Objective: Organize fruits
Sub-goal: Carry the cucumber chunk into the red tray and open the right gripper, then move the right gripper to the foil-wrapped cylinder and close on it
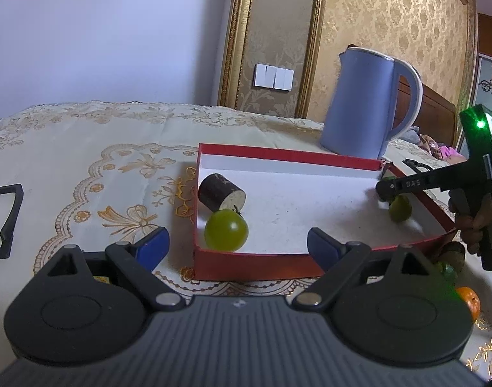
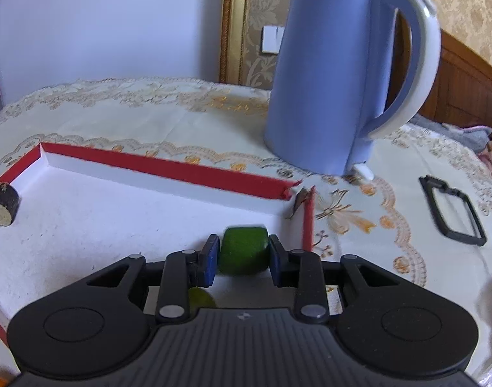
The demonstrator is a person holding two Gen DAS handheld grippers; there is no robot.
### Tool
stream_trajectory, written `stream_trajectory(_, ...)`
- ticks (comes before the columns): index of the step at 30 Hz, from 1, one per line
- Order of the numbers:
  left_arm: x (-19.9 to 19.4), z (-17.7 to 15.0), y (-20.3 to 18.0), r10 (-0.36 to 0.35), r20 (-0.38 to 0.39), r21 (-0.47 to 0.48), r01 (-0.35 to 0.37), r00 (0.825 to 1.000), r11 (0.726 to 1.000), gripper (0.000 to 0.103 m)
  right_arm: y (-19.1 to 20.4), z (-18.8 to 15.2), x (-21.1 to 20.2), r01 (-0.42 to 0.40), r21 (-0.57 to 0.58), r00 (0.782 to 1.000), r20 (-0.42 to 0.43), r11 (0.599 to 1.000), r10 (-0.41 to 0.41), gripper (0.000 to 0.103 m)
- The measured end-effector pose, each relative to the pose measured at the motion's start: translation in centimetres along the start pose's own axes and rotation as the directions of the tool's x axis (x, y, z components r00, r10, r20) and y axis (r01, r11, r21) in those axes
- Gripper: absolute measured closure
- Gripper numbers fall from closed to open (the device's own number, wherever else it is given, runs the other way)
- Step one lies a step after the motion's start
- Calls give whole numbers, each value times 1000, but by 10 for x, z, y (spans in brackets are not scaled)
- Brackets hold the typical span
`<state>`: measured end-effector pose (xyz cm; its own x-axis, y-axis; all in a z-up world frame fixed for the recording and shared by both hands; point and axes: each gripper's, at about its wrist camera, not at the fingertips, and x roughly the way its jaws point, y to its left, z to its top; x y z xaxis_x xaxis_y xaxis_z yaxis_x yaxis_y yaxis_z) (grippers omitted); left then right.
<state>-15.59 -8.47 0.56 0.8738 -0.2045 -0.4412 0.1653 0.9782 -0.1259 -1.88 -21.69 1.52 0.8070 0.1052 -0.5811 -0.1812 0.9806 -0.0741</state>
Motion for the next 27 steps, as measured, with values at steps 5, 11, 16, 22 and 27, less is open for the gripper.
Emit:
stream_trajectory(5,1,0,-1,1,-8,3,-1,1000,1000,10,-13,1,-24,-24,56,998,62,998,20,58)
stream_trajectory(11,0,0,-1,-5,1,8,5,1000,1000,0,-25,-23,-83,-35,79,985,173,996,21,37)
stream_trajectory(16,-2,1,-1,9,1,-1,-9,1000,1000,0,-17,-65,-134,-3,33,972,237,999,-5,16)
stream_trajectory(22,-15,0,8,6,-14,-82,-7,1000,997,0,2,-101,-164,-70,-7,973,218,998,70,16)
stream_trajectory(27,-37,2,9,12,10,-100,-11,1000,995,0,15,-113,-150,-69,-38,988,138,997,73,17)
